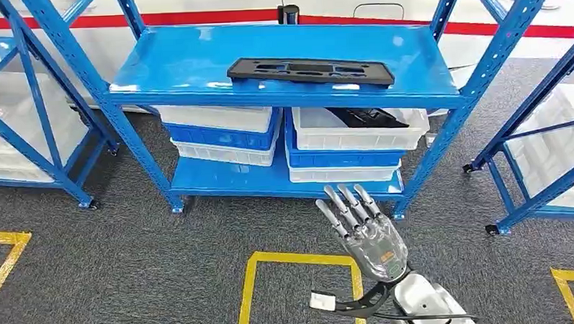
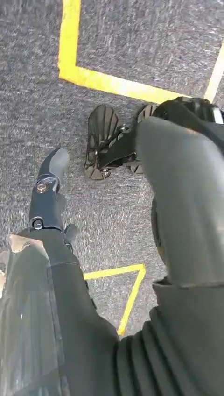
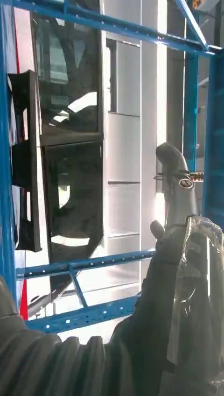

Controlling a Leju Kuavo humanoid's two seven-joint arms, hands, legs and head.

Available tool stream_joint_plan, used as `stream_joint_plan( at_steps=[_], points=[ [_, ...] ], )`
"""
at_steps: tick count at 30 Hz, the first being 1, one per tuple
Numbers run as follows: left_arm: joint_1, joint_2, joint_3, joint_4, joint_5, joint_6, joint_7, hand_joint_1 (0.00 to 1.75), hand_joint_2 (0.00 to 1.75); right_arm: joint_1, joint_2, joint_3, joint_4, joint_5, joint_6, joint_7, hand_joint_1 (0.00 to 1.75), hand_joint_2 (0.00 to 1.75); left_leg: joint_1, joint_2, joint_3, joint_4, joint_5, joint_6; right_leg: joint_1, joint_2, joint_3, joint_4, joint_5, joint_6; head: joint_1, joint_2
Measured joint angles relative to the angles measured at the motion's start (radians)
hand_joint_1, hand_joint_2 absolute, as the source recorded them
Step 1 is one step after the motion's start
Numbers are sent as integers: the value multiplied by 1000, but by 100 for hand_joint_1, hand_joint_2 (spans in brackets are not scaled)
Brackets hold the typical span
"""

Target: Take the parts from the cabinet and place them on the table.

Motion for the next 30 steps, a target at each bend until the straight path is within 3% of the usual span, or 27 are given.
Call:
stream_joint_plan(
  at_steps=[7,8,9,10,11,13,14,15,16,17,19,20,21,22,24,25,26,27,29,30],
  points=[
    [-2,0,-4,0,0,-23,-15,0,0,-23,-24,35,26,0,3,49,0,175,0,0,-1,2,-2,1,-4,0,1,-3,2,2,0,0],
    [-3,1,-4,0,0,-25,-17,0,0,-25,-24,38,30,0,3,50,0,175,-2,-1,-3,1,-3,13,-12,0,3,-11,5,10,-1,0],
    [-6,1,-4,0,1,-28,-18,0,0,-28,-26,40,32,0,3,53,0,175,0,2,6,-20,5,21,-5,0,11,-22,8,15,-2,0],
    [-5,0,-5,0,2,-29,-18,0,0,-29,-27,41,36,0,4,57,0,175,14,4,31,-45,21,25,-5,-3,2,-10,6,12,1,0],
    [-6,0,-5,0,2,-32,-18,0,0,-33,-27,42,41,0,5,59,0,175,15,4,37,-55,26,30,-3,-4,-15,22,-8,10,5,0],
    [-6,-1,-8,0,2,-32,-18,0,0,-36,-27,46,50,0,6,61,0,175,16,7,37,-55,26,30,-8,-4,-102,182,-62,5,7,0],
    [-6,-2,-10,0,2,-32,-17,0,0,-33,-30,49,56,0,6,64,0,175,16,7,37,-55,24,29,-12,-4,-150,261,-80,9,6,0],
    [-5,-2,-10,0,2,-33,-17,0,0,-31,-31,51,60,0,7,67,0,175,17,6,38,-54,21,25,-17,-5,-181,300,-81,16,7,0],
    [-4,-2,-11,0,2,-34,-17,0,0,-31,-32,53,63,0,8,70,0,175,21,4,42,-54,16,18,-24,-5,-185,284,-60,31,6,0],
    [-4,-3,-11,0,2,-34,-17,0,0,-31,-32,56,64,0,8,73,0,175,27,2,49,-51,9,9,-32,-6,-162,221,-22,49,7,0],
    [-4,-5,-13,0,2,-35,-17,0,0,-32,-32,58,66,0,9,77,0,175,39,-2,58,-32,-15,-14,-48,-9,-87,47,61,84,8,0],
    [-5,6,-13,2,1,-34,-17,0,0,-34,-31,60,71,0,10,77,0,175,30,-3,41,-16,-34,-30,-43,-1,-73,37,43,83,16,0],
    [-9,1,-14,2,2,-35,-17,0,0,-31,-31,61,71,0,10,78,0,175,34,-4,39,-5,-46,-36,-46,8,-76,34,37,55,17,0],
    [-8,0,-14,2,1,-34,-17,0,0,-28,-32,63,72,0,10,77,0,175,33,-6,40,-10,-45,-39,-40,6,-79,43,31,41,14,0],
    [-8,0,-14,2,1,-31,-17,0,0,-29,-32,65,72,0,10,77,0,175,41,-8,44,-11,-50,-43,-38,7,-81,49,22,26,12,0],
    [-9,0,-15,2,1,-28,-16,0,0,-29,-29,65,72,0,10,76,0,175,45,0,46,-2,-58,-46,-39,7,-75,47,20,17,10,0],
    [-11,0,-15,2,1,-26,-17,0,0,-29,-28,65,71,0,10,75,0,175,45,17,22,44,-78,-48,-38,6,-69,47,15,9,7,0],
    [-11,0,-15,2,1,-26,-17,0,0,-29,-28,65,71,0,10,74,0,175,43,23,-21,116,-106,-51,-35,3,-66,47,11,3,6,0],
    [-11,0,-16,2,1,-23,-17,0,0,-25,-25,65,71,0,13,63,0,175,42,23,-131,286,-159,-51,-26,-1,-60,48,3,-9,5,0],
    [-9,0,-16,2,1,-22,-17,0,0,-22,-23,65,71,0,13,58,0,175,42,23,-172,336,-160,-48,-21,-1,-57,48,-1,-14,4,0]
  ],
)
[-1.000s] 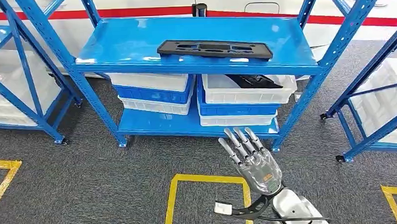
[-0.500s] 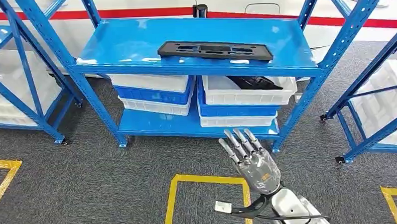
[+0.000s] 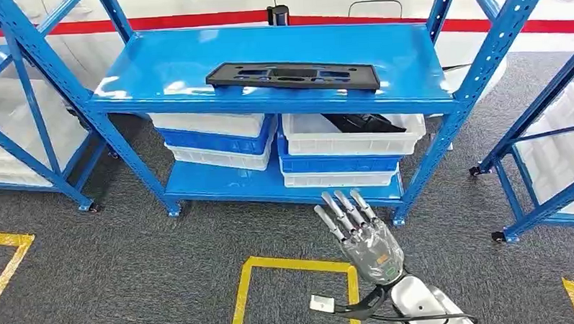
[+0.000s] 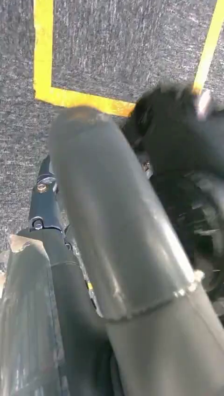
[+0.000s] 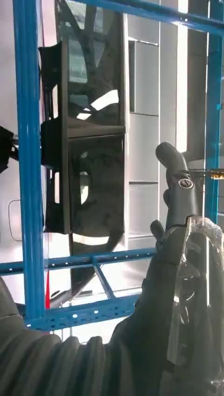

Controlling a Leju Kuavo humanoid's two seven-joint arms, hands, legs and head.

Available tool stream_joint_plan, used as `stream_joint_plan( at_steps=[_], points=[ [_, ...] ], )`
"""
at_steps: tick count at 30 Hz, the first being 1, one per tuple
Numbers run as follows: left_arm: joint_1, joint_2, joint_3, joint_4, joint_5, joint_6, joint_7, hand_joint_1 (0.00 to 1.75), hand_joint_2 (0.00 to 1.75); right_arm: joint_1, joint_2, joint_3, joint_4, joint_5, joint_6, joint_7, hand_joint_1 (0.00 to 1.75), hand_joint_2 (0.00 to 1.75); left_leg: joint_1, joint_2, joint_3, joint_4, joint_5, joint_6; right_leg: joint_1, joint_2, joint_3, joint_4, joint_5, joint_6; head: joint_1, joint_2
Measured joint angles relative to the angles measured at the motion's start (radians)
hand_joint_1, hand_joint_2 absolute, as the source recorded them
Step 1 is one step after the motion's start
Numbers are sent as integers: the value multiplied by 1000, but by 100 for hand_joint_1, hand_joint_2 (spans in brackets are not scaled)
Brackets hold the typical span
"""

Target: Take the parts from the cabinet and place them on the table.

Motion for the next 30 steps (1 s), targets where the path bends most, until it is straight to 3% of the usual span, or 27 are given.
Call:
stream_joint_plan(
  at_steps=[1,2,4,5,6,7,8,9,10,11,12,14,15,16,17,18,19,20,21,22,23,24,25,27,28,30],
  points=[
    [3,0,0,0,0,0,0,0,0,2,1,0,0,0,0,-1,0,175,-1,0,-20,1,27,7,5,0,6,0,-4,-3,0,0],
    [4,0,0,0,0,2,0,0,0,3,3,0,0,0,0,-2,0,175,-5,0,-13,-47,78,18,9,1,16,0,-11,-3,-1,0],
    [3,0,0,0,0,3,0,0,0,2,5,-1,-3,0,0,-2,0,175,-21,0,44,-215,190,51,18,1,35,-3,-21,-4,-2,0],
    [3,3,0,0,0,4,0,0,0,2,6,-1,-4,0,0,-1,0,175,-32,2,66,-268,204,71,14,1,36,-6,-25,-4,0,0],
    [1,3,-1,0,0,6,0,0,0,2,8,-1,-4,0,0,-2,0,175,-34,13,71,-279,192,74,27,1,44,-9,-30,3,3,0],
    [-3,4,-1,0,0,5,0,0,0,3,9,-2,-4,0,0,-2,0,175,-40,12,74,-283,190,76,18,0,45,-16,-30,8,0,0],
    [-2,4,-1,0,0,6,0,0,0,5,10,-2,-5,0,1,-10,0,175,-43,9,78,-302,192,82,20,-2,55,-4,-16,19,-2,0],
    [-2,4,-1,0,-1,9,0,0,0,10,12,-4,-8,0,2,-17,0,175,-46,7,89,-312,192,84,21,-4,58,-5,-4,36,-2,0],
    [0,3,-1,0,-1,9,-1,0,0,10,14,-9,-12,0,3,-27,0,175,-39,2,124,-331,200,85,25,-7,58,-2,-13,34,2,0],
    [2,2,-1,0,-1,9,-1,0,0,10,14,-13,-12,0,3,-31,0,175,-39,5,137,-341,203,82,19,-9,54,17,-27,32,1,0],
    [1,2,-1,0,-1,9,-1,0,0,6,16,-17,-13,-1,4,-34,0,175,-37,4,143,-343,203,84,20,-8,33,65,-54,28,3,0],
    [0,1,-1,0,-1,9,-1,0,0,11,18,-18,-12,0,4,-36,0,175,-38,0,146,-343,196,86,17,-8,-53,205,-110,17,3,0],
    [1,0,-1,0,-1,9,-1,0,0,16,19,-19,-12,-1,4,-36,0,175,-38,-2,146,-342,192,85,17,-8,-90,255,-124,19,4,0],
    [3,-1,-1,0,-1,10,-1,0,0,19,19,-19,-12,-1,5,-38,0,175,-38,-4,151,-342,188,83,17,-8,-109,264,-117,28,4,0],
    [4,-2,-1,1,-1,12,-1,0,0,19,19,-21,-12,-1,6,-42,0,175,-38,-5,157,-342,182,80,15,-9,-103,228,-92,45,3,0],
    [4,-3,-1,1,-1,13,-1,0,0,20,21,-26,-12,-1,9,-49,0,175,-37,-6,167,-341,175,77,13,-9,-76,153,-47,62,4,0],
    [4,-5,-1,0,-1,13,-1,0,0,21,24,-35,-12,-1,12,-57,0,175,-36,-7,179,-340,165,72,10,-9,-40,53,8,70,4,0],
    [5,-5,-1,1,-1,13,-1,0,0,21,26,-39,-12,-1,14,-61,0,175,-37,-7,179,-339,157,65,8,-11,-20,-19,48,70,6,0],
    [4,-5,-1,2,-2,13,-1,0,0,22,28,-43,-12,-1,21,-64,0,175,-42,-8,188,-332,149,59,16,-13,-26,-20,20,53,6,0],
    [3,-5,-1,2,-3,12,-2,0,0,23,30,-46,-13,0,23,-67,0,175,-44,-6,177,-334,145,53,21,-16,-13,-21,14,29,7,0],
    [2,-5,-2,2,-3,12,-1,0,0,31,32,-51,-16,0,24,-70,0,175,-44,-6,183,-332,141,48,17,-13,-14,-22,30,18,0,0],
    [4,-5,-2,2,-4,12,-2,0,0,33,32,-56,-18,0,25,-71,0,175,-43,-5,186,-327,139,46,18,-14,-13,-22,26,10,1,0],
    [3,-4,-2,2,-4,11,-2,0,0,32,34,-60,-19,0,27,-71,0,175,-41,-6,189,-327,132,41,9,-10,-2,-22,25,7,0,0],
    [2,-5,-3,2,-5,10,-2,0,0,30,37,-63,-24,-1,27,-71,0,175,-38,0,150,-240,114,21,6,-10,17,-27,17,-4,-5,0],
    [-1,-5,-3,2,-6,11,-2,0,0,29,40,-63,-25,0,27,-71,0,175,-32,0,100,-151,91,15,6,-10,23,-27,10,-13,-11,0],
    [-2,-5,-3,2,-6,11,-2,0,0,32,42,-66,-26,0,28,-71,0,175,-26,0,3,-22,34,11,7,-10,31,-27,-2,-16,-11,0]
  ],
)
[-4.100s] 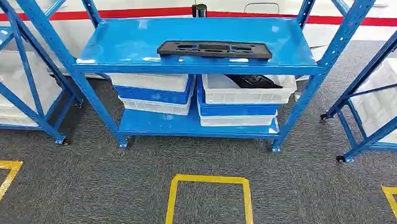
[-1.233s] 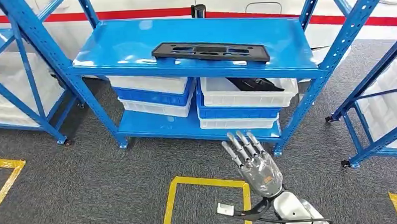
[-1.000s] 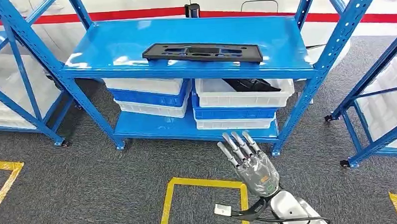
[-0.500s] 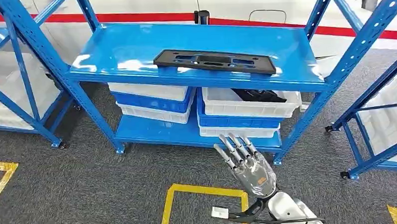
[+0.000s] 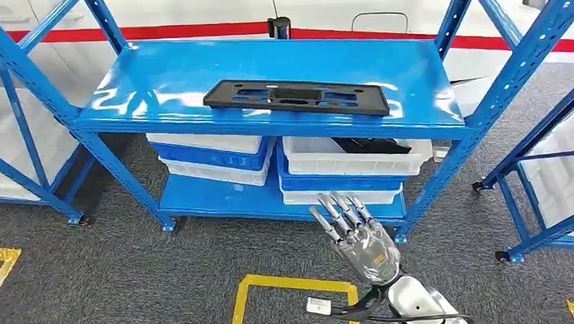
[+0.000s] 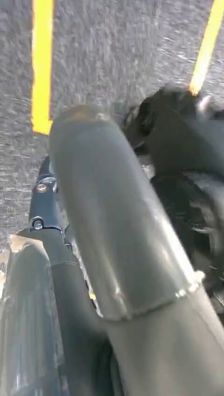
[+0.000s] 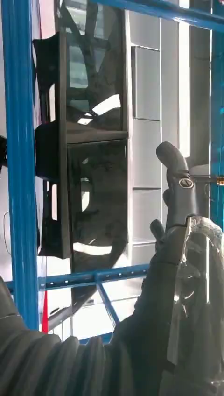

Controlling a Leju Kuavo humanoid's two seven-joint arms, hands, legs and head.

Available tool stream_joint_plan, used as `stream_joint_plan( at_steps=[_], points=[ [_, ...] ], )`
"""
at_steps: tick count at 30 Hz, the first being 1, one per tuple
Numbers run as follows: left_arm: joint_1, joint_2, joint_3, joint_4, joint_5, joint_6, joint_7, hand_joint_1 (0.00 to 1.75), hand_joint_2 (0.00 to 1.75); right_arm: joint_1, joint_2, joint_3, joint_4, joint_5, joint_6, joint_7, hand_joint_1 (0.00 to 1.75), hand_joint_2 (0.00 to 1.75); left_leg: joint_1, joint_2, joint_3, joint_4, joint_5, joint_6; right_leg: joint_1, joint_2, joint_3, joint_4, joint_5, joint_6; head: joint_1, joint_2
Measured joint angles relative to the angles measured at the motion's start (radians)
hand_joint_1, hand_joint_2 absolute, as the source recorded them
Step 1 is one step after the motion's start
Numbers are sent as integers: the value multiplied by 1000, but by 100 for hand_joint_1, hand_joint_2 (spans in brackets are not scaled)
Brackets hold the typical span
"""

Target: Take the parts from the cabinet and place them on the table.

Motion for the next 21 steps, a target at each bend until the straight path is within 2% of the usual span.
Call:
stream_joint_plan(
  at_steps=[1,2,3,5,6,7,8,9,10,11,12,13,14,15,16,17,18,19,20,21],
  points=[
    [1,0,0,0,0,0,0,0,0,1,0,-1,0,0,0,0,0,175,3,0,-31,24,-2,-1,0,1,7,0,-7,1,0,0],
    [5,0,0,0,0,0,0,0,0,2,0,-1,0,0,0,0,0,175,6,0,-37,-4,34,-1,-1,4,19,0,-15,3,0,0],
    [6,0,0,0,0,0,0,0,0,2,1,-1,0,0,1,0,0,175,6,0,-24,-57,80,1,-2,6,29,0,-22,5,0,0],
    [5,1,0,0,0,0,0,0,0,1,2,-2,-2,0,3,0,0,175,6,1,41,-243,211,9,-3,6,56,-3,-40,14,0,0],
    [5,1,0,1,0,0,0,0,0,1,3,-2,-3,0,3,0,0,175,1,1,47,-258,189,11,0,7,63,-3,-45,19,2,0],
    [3,1,0,1,-1,0,0,0,0,-1,3,-2,-3,0,6,0,0,175,-6,1,44,-261,137,18,2,8,57,-6,-49,25,-1,0],
    [3,1,0,0,-5,0,1,0,0,0,4,-3,-5,0,10,1,0,175,-9,-1,54,-264,157,28,4,7,51,-10,-53,33,0,0],
    [6,1,-1,1,-8,0,2,0,0,4,4,-4,-9,0,11,2,0,175,-10,-3,55,-274,176,41,9,6,68,6,-45,44,-2,0],
    [8,1,-2,1,-9,-1,3,0,0,8,4,-6,-14,0,12,7,0,175,-11,-2,67,-275,176,49,12,8,75,5,-42,48,-2,0],
    [8,0,-4,1,-10,-1,3,0,0,9,2,-9,-18,0,13,8,0,175,-6,-2,89,-286,178,55,12,6,61,25,-57,48,0,0],
    [6,0,-5,1,-11,-2,3,0,0,9,-1,-13,-20,0,15,11,0,175,-11,-1,98,-287,175,63,9,5,50,62,-70,47,0,0],
    [3,0,-6,1,-13,-2,3,0,0,8,-1,-15,-23,0,16,14,0,175,-12,-2,101,-287,170,70,9,5,15,124,-95,42,1,0],
    [2,1,-6,1,-13,-3,3,0,0,11,-1,-17,-25,0,16,15,0,175,-14,-3,104,-287,166,75,9,5,-36,201,-127,33,3,0],
    [2,1,-7,1,-15,-7,-3,0,0,16,-2,-18,-26,0,16,15,0,175,-17,-4,107,-287,160,78,9,5,-85,268,-151,33,4,0],
    [1,-2,-8,1,-17,-17,-14,0,0,21,-2,-19,-25,0,15,14,0,175,-20,-6,113,-286,154,79,11,5,-121,308,-156,39,4,0],
    [-4,-16,-9,-1,-18,-18,-19,0,0,21,-2,-18,-24,0,13,10,0,175,-23,-8,124,-286,146,79,11,5,-133,297,-136,50,3,0],
    [-15,-30,-9,-3,-18,-12,-16,0,0,16,2,-18,-20,0,11,6,0,175,-26,-10,133,-286,140,80,12,5,-124,248,-100,62,3,0],
    [-37,-60,-8,-10,-15,2,-6,0,0,0,9,-18,-7,0,9,2,0,175,-30,-13,145,-286,132,80,14,5,-98,158,-42,71,4,0],
    [-67,-89,-9,-21,-8,22,20,0,0,-17,20,-17,11,0,6,0,0,175,-32,-16,155,-287,126,80,18,4,-73,68,14,73,3,0],
    [-107,-133,-8,-32,2,60,65,0,0,-38,32,-15,34,0,-3,2,0,175,-33,-20,156,-288,121,80,26,0,-65,21,51,58,4,0]
  ],
)
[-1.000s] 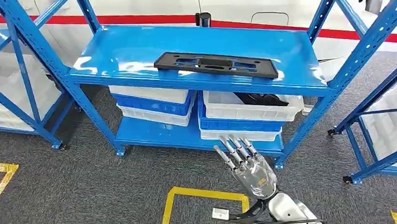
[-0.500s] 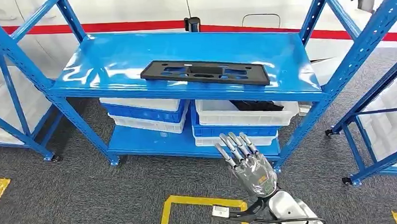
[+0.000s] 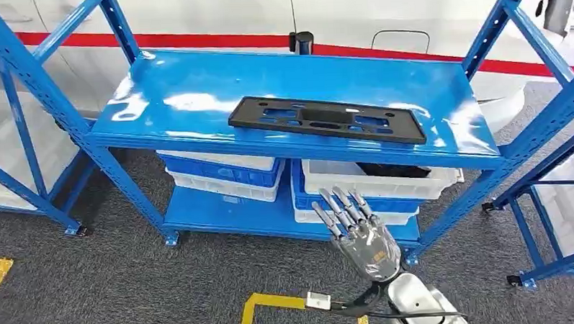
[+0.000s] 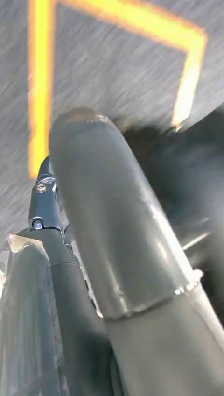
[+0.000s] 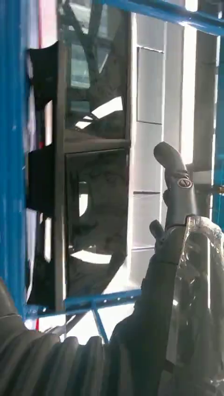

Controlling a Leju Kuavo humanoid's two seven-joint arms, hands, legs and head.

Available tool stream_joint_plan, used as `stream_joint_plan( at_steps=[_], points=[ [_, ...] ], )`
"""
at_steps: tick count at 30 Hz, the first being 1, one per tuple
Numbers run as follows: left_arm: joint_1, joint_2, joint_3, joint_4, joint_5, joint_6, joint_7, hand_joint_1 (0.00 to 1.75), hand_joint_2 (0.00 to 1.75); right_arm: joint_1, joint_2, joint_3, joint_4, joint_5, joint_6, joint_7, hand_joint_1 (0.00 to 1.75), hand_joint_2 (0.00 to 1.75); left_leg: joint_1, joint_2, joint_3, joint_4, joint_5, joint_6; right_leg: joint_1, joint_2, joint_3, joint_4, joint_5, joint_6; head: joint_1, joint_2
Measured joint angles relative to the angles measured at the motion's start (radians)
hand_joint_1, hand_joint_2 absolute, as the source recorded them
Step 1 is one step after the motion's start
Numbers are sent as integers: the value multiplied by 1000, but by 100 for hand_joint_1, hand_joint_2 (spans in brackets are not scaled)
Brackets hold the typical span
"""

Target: Take the parts from the cabinet and place them on the table.

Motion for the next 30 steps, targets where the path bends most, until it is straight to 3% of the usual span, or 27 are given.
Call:
stream_joint_plan(
  at_steps=[1,3,4,5,6,7,8,9,10,11,12,13,15,16,17,18,19,20,21,22,26,30],
  points=[
    [-42,-43,0,-10,9,43,50,0,0,-21,12,2,28,0,-11,12,0,175,-3,-6,3,3,-3,-4,2,-4,-8,-12,-27,-20,-5,0],
    [-82,-78,0,-27,13,80,104,0,0,-36,24,7,48,0,-18,30,0,175,-1,-6,-4,-1,-8,-11,6,-4,9,-13,-17,-29,-5,0],
    [-105,-101,0,-39,14,96,125,0,0,-40,27,10,55,0,-22,44,0,175,-2,-6,3,10,-2,-14,5,-4,-4,-24,-10,-37,-7,0],
    [-118,-119,-1,-49,14,101,127,0,0,-45,29,16,62,1,-24,58,0,175,-1,-3,6,11,0,-18,2,-4,19,-25,-7,-45,-2,0],
    [-130,-128,-1,-57,14,101,127,0,0,-46,33,23,68,0,-24,73,0,175,-4,-4,9,22,-10,-24,-16,-2,38,-36,-7,-46,-2,0],
    [-135,-143,-2,-62,14,98,122,0,0,-49,32,27,76,0,-25,84,0,175,-1,3,-3,53,-25,-30,-19,-1,54,-42,-10,-54,-1,0],
    [-140,-147,-2,-64,16,96,114,0,0,-51,33,32,81,0,-26,93,0,175,5,4,-32,108,-42,-38,-22,1,60,-43,-14,-60,-6,0],
    [-144,-151,-3,-66,16,93,111,0,0,-52,34,38,85,0,-26,99,0,175,15,4,-80,181,-70,-49,-24,3,64,-43,-18,-64,-4,0],
    [-145,-151,-3,-67,18,92,106,0,0,-51,33,43,90,0,-26,104,0,175,24,5,-133,252,-101,-59,-26,5,66,-43,-24,-59,-4,0],
    [-144,-151,-3,-69,20,92,101,0,0,-49,34,47,94,1,-26,107,0,175,33,7,-177,299,-114,-68,-31,7,70,-42,-31,-55,-5,0],
    [-143,-151,-3,-69,22,92,100,0,0,-46,34,50,97,1,-27,107,0,175,40,9,-198,301,-98,-76,-36,7,76,-42,-36,-48,-5,0],
    [-143,-151,-3,-69,23,92,97,0,0,-43,34,52,101,0,-27,108,0,175,48,13,-196,256,-50,-86,-44,9,87,-42,-45,-39,-5,0],
    [-143,-152,-3,-71,24,91,94,0,0,-43,34,56,106,0,-28,108,0,175,65,21,-140,92,77,-106,-61,9,115,-42,-65,-21,-5,0],
    [-142,-152,-3,-71,25,92,91,0,0,-44,36,58,109,0,-29,108,0,175,72,20,-116,34,110,-120,-60,8,121,-43,-76,-8,-4,0],
    [-142,-154,-4,-71,25,93,89,0,0,-47,35,58,113,0,-30,108,0,175,59,19,-128,33,52,-122,-55,11,131,-36,-77,-4,-13,0],
    [-145,-153,-5,-72,23,96,83,0,0,-47,37,62,117,0,-31,108,0,175,56,29,-119,37,56,-95,-45,11,111,-34,-83,6,-27,0],
    [-143,-153,-6,-74,21,103,81,0,0,-46,37,64,120,2,-33,108,0,175,55,24,-120,35,76,-78,-38,9,113,-35,-93,15,-5,0],
    [-142,-154,-10,-74,20,104,80,0,0,-45,36,67,121,0,-34,109,0,175,60,24,-117,27,81,-78,-42,7,124,-35,-100,12,-2,0],
    [-145,-155,-11,-74,19,105,80,0,0,-45,36,68,124,0,-35,111,0,175,58,24,-117,28,85,-79,-42,8,124,-38,-89,0,-3,0],
    [-146,-157,-14,-75,18,107,81,0,0,-49,36,69,127,0,-35,113,0,175,57,22,-118,28,85,-78,-43,9,130,-43,-86,-6,5,0],
    [-146,-158,-18,-77,12,120,98,0,0,-54,36,75,137,0,-35,119,0,175,55,6,-117,27,79,-72,-43,8,142,-70,-86,-7,6,0],
    [-146,-158,-25,-77,7,138,121,0,0,-61,37,80,145,0,-36,131,0,175,51,3,-116,28,74,-65,-43,6,148,-82,-89,-11,6,0]
  ],
)
